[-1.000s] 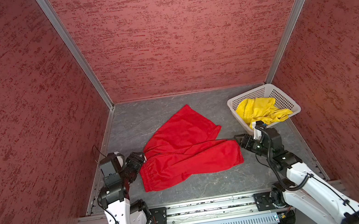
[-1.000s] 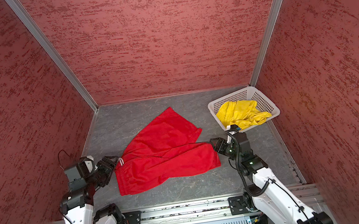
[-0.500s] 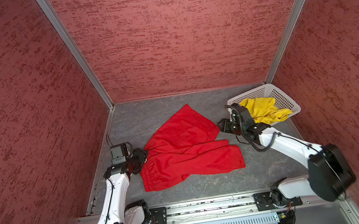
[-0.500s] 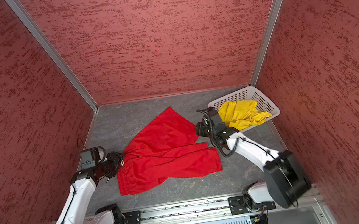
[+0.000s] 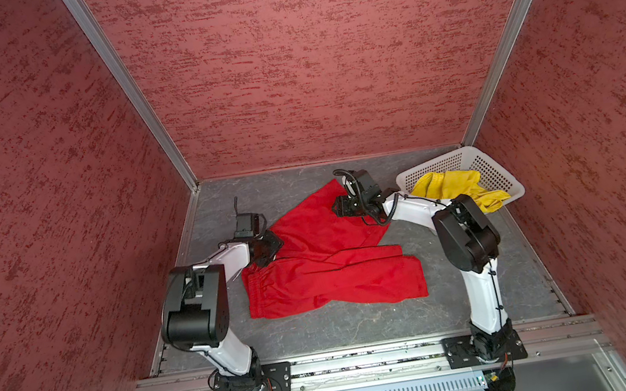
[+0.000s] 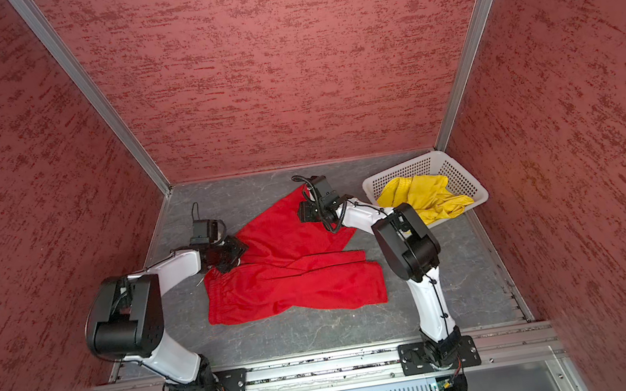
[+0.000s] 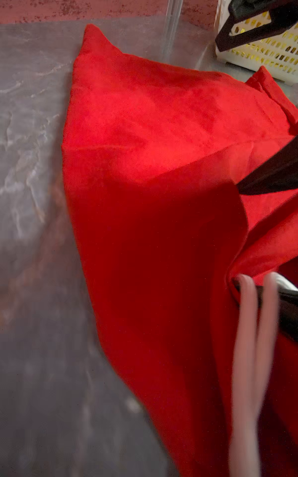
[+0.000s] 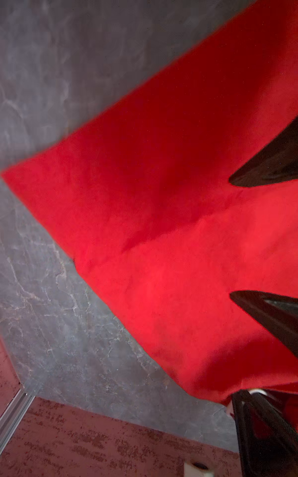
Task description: Fold and stack the shorts
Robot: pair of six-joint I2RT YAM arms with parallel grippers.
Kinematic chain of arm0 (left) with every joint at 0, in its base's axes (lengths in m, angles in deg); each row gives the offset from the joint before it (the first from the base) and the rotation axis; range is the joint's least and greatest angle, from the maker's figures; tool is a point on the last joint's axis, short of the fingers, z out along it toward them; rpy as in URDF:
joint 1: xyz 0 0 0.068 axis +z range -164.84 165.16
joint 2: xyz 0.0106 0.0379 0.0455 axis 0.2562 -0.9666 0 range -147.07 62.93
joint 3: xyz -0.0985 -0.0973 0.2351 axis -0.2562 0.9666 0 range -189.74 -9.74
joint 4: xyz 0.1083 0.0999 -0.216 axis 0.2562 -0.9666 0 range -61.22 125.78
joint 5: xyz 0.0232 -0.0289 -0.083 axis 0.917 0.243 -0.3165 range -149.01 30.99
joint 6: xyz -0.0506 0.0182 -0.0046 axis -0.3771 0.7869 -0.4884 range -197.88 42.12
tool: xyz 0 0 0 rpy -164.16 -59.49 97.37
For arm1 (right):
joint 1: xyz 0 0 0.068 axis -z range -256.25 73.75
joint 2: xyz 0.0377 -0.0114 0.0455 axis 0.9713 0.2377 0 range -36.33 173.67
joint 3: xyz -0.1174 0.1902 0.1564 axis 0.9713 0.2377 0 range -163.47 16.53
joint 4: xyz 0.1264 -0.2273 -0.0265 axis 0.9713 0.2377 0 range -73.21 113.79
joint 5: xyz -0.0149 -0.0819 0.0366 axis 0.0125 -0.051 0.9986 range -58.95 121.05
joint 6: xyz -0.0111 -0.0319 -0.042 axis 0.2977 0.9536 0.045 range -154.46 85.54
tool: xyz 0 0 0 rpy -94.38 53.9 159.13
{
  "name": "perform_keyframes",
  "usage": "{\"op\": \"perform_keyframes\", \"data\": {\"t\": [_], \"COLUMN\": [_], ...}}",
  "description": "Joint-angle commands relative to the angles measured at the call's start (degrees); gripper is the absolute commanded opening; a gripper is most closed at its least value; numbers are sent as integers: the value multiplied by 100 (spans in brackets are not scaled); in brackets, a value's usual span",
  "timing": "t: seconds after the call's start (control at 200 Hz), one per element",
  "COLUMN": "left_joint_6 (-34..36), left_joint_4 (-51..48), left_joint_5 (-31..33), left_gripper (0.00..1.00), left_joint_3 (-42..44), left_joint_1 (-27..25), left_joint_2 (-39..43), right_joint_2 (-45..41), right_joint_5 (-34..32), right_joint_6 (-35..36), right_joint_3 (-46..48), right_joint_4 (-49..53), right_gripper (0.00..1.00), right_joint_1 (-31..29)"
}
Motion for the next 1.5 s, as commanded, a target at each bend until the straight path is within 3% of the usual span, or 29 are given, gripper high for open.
{"op": "perform_keyframes", "data": {"t": [0.0,0.205,0.421,0.556,0.706,0.847,0.897,1.052,1.112,1.172,1.328,1.498], "left_joint_6": [276,414,477,552,567,766,768,731,684,599,484,495], "left_joint_4": [336,-43,-156,-201,-295,-896,-1129,-1388,-1367,-1180,-726,-412], "left_joint_5": [-147,-203,-302,-386,-397,-27,121,284,152,-45,-189,-250], "left_gripper": [57,55,59,65,73,81,76,45,41,46,78,78], "left_joint_3": [-954,-2534,-3086,-2975,-2547,-2111,-1883,-1143,-987,-855,-759,-911], "left_joint_1": [-104,-105,19,200,575,694,670,687,773,878,949,953], "left_joint_2": [-647,-1687,-1855,-1465,-480,551,813,1099,967,812,418,-56], "right_joint_2": [451,1407,2200,2792,3485,3254,2957,1498,892,286,-1119,-2323], "right_joint_5": [273,480,452,427,491,646,623,257,111,-40,-213,-418], "right_joint_6": [-27,-363,-478,-508,-528,-455,-329,85,160,175,-16,-115], "right_joint_3": [-565,-1636,-2826,-3839,-5183,-5468,-5308,-3884,-3143,-2328,-260,1401], "right_joint_4": [189,509,987,1372,1811,1901,1939,1835,1742,1585,1091,1087], "right_gripper": [66,66,66,66,66,65,65,65,66,65,67,67], "right_joint_1": [203,691,1070,1288,1423,1386,1318,917,758,634,459,347]}}
